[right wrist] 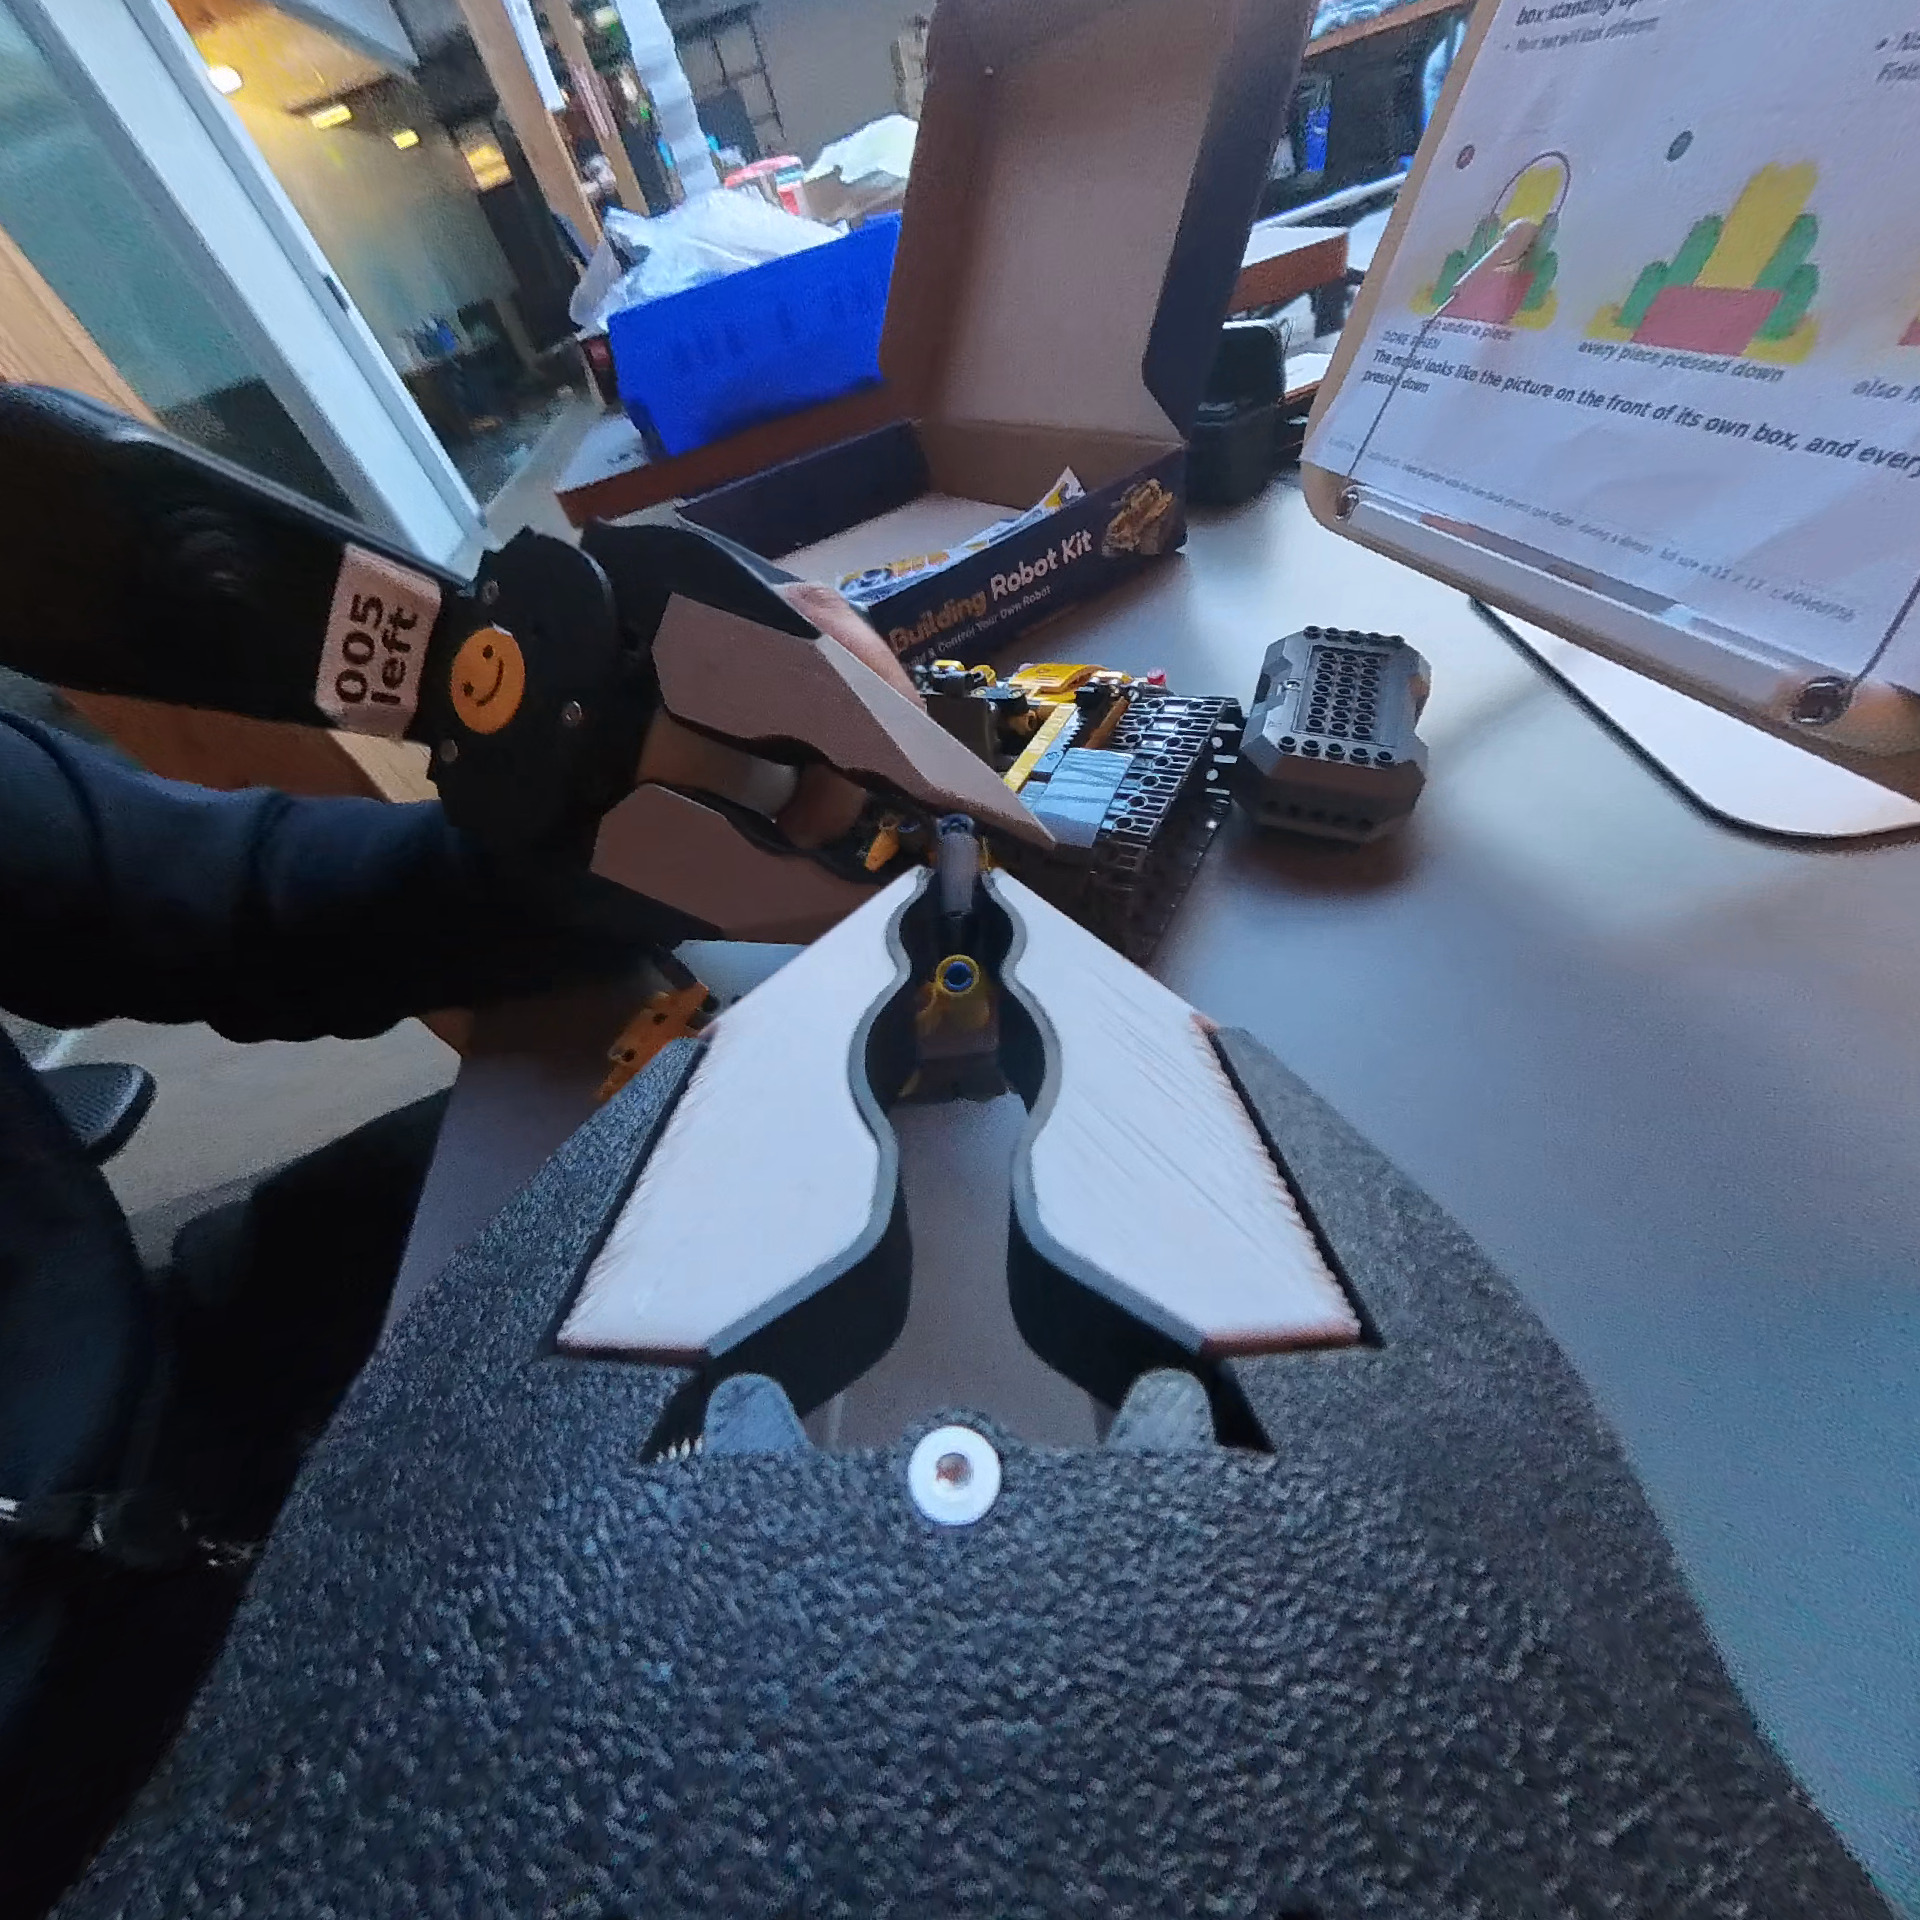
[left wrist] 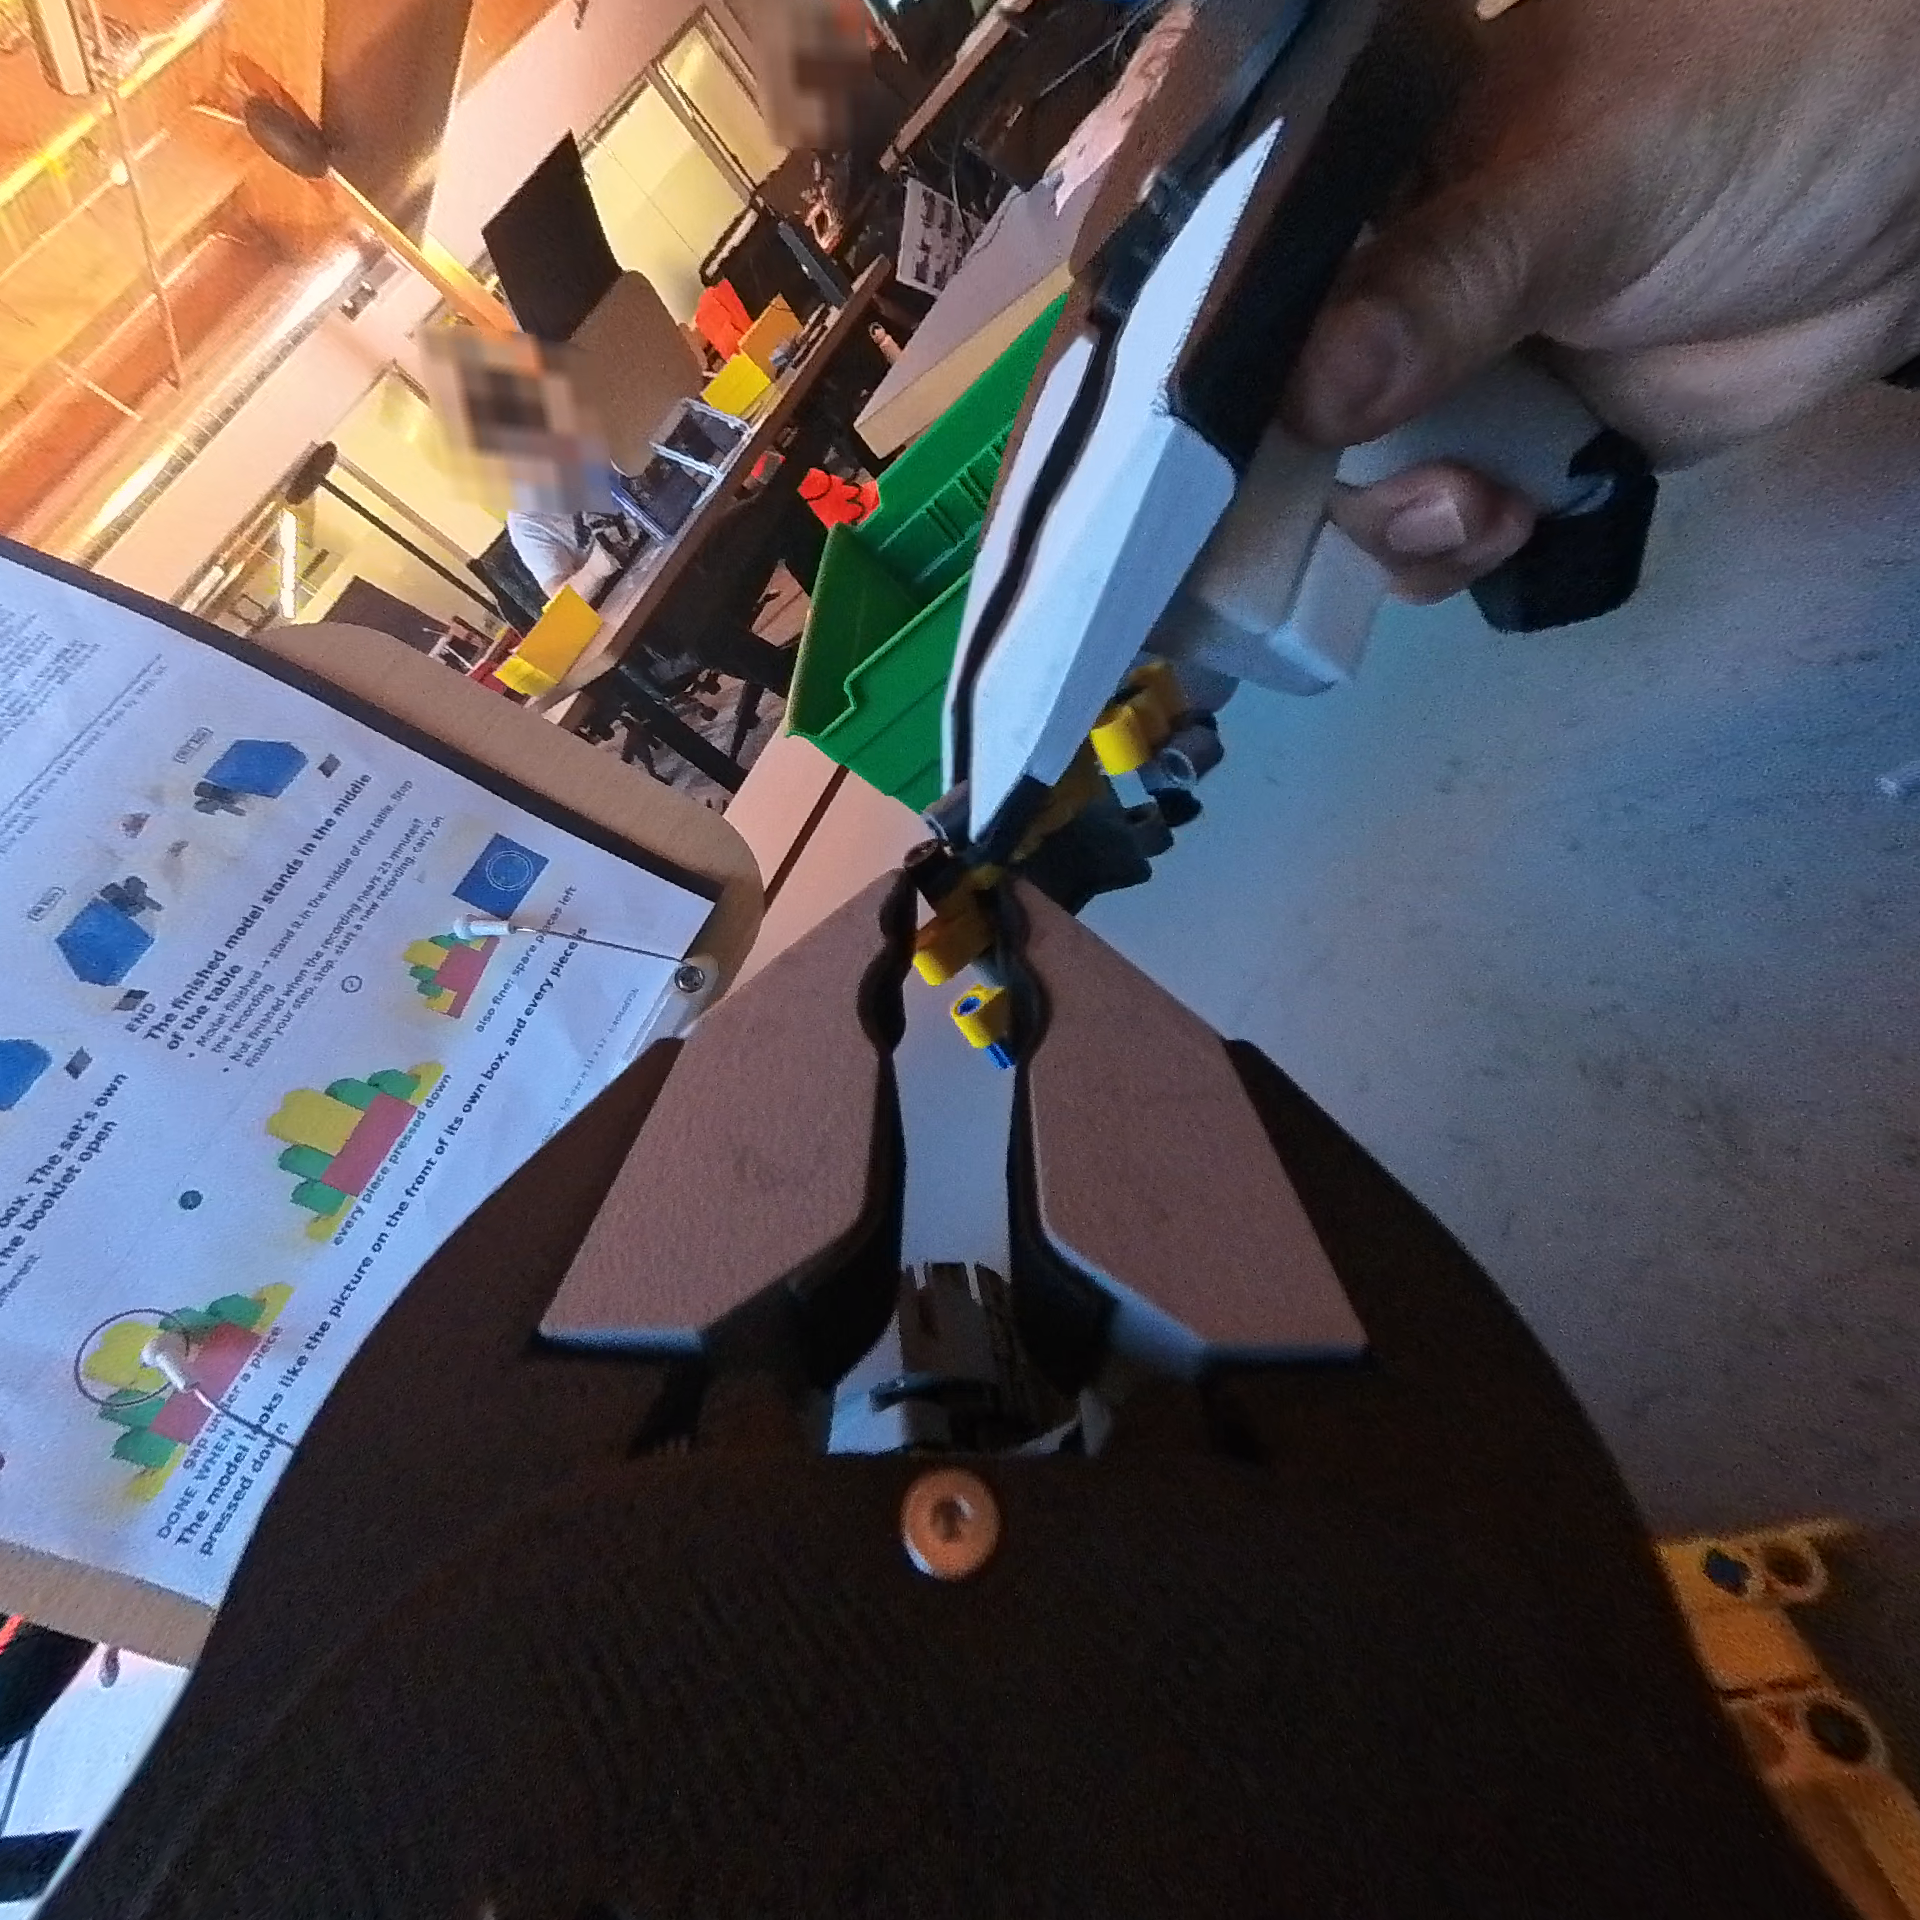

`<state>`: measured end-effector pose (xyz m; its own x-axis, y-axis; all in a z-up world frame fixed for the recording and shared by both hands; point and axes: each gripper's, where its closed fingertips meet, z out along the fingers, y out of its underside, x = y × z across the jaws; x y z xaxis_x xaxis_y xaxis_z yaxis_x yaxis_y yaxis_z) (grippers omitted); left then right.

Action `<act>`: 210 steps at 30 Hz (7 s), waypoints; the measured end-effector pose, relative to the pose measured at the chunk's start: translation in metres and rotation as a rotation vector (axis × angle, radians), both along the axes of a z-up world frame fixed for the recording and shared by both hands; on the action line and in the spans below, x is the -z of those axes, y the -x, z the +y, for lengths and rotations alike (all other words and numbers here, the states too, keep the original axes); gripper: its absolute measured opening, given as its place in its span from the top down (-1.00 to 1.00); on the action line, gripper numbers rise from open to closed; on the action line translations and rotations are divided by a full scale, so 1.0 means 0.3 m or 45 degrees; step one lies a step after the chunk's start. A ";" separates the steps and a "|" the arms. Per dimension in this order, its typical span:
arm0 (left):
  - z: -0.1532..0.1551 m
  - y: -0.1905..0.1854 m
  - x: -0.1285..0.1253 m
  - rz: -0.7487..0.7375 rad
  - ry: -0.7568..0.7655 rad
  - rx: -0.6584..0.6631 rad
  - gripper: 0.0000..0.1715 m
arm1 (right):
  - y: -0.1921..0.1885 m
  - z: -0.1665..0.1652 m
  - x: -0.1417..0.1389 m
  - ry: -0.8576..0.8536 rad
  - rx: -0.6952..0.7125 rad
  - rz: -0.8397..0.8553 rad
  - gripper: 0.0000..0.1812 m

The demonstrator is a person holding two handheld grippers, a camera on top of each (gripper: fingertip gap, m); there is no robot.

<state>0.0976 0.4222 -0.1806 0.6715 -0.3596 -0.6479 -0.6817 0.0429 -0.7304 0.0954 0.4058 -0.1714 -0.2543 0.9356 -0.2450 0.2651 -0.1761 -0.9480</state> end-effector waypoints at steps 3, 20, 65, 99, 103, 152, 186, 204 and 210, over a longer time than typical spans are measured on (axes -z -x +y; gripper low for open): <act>0.006 0.013 -0.011 -0.183 0.099 -0.049 0.87 | 0.013 0.032 -0.028 0.147 0.074 0.070 0.98; 0.018 -0.098 0.163 -0.139 0.409 -0.019 0.85 | -0.032 0.191 -0.086 0.511 0.208 0.286 0.96; -0.003 0.022 0.106 -0.325 0.473 -0.083 0.78 | -0.081 0.028 0.390 -0.039 0.004 -0.790 1.00; -0.019 -0.012 0.074 -0.329 0.431 -0.025 1.00 | -0.464 -0.132 0.418 -0.138 0.265 -0.882 0.83; -0.011 0.006 0.086 -0.310 0.431 -0.051 1.00 | -0.474 -0.132 0.422 -0.161 0.247 -0.870 0.99; -0.018 -0.048 0.111 -0.124 0.348 0.012 0.65 | -0.027 0.040 0.175 -0.172 0.062 -0.300 0.95; -0.067 -0.016 -0.143 -1.374 0.485 0.432 0.95 | -0.115 0.000 -0.088 -0.202 -0.049 0.271 0.82; -0.038 -0.004 -0.081 -1.001 0.416 0.242 0.76 | -0.049 0.047 0.014 -0.175 0.098 0.061 0.96; -0.031 -0.005 -0.017 -0.086 0.051 0.038 0.51 | -0.064 0.026 0.021 0.047 -0.024 0.011 0.96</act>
<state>0.0990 0.4130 -0.1754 0.7019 -0.4044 -0.5864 -0.6298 0.0323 -0.7761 0.1144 0.4137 -0.1776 -0.2744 0.9208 -0.2772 0.2605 -0.2063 -0.9432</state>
